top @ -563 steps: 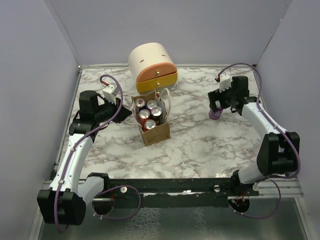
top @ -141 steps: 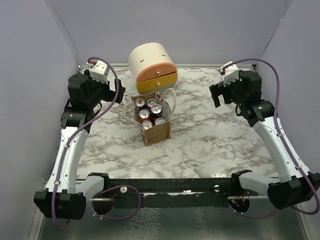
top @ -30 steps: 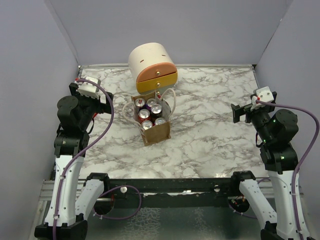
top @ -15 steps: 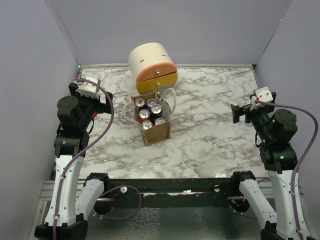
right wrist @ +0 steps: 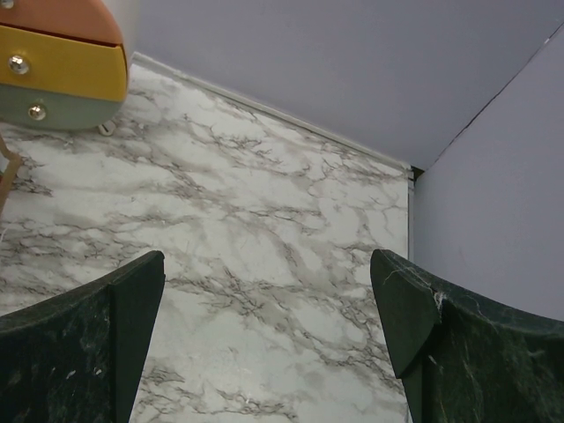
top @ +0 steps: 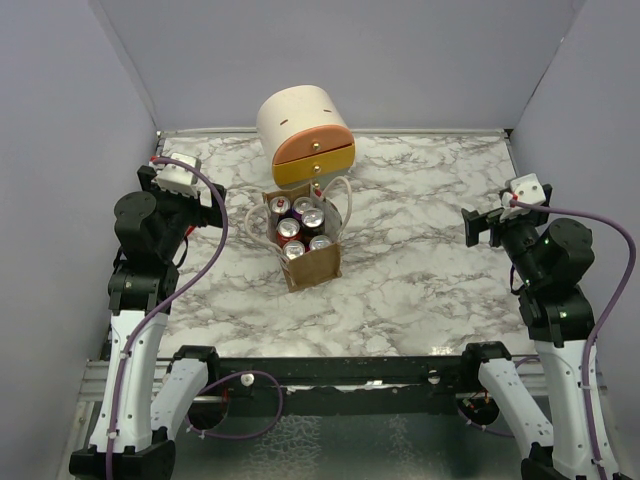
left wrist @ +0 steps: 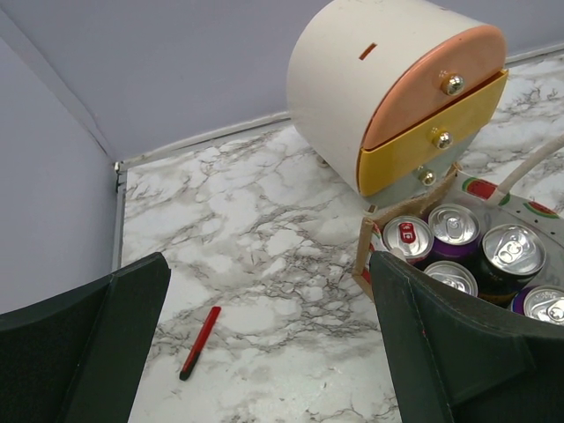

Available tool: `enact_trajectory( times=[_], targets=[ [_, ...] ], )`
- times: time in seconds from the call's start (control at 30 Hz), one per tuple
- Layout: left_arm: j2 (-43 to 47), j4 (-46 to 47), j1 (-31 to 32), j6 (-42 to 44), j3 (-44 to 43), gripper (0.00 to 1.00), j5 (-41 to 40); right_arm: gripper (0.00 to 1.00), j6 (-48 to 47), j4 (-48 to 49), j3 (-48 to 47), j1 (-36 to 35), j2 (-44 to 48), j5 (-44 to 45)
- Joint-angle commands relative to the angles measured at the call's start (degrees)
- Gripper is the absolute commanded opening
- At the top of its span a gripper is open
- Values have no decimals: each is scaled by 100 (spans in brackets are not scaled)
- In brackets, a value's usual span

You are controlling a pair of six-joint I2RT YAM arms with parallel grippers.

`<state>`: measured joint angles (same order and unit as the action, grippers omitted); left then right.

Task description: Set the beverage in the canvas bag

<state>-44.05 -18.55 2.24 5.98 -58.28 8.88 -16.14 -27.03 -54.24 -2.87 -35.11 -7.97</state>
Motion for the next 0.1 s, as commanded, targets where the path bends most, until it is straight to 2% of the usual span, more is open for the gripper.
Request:
enact_trajectory(
  times=[0.0,0.07],
  targets=[
    [53,14,-39,26,-145,99,-180,100,15,-5,50,55,57,125],
    [41,18,-39,22,-145,99,-194,100,15,-7,45,55,64,122]
  ],
)
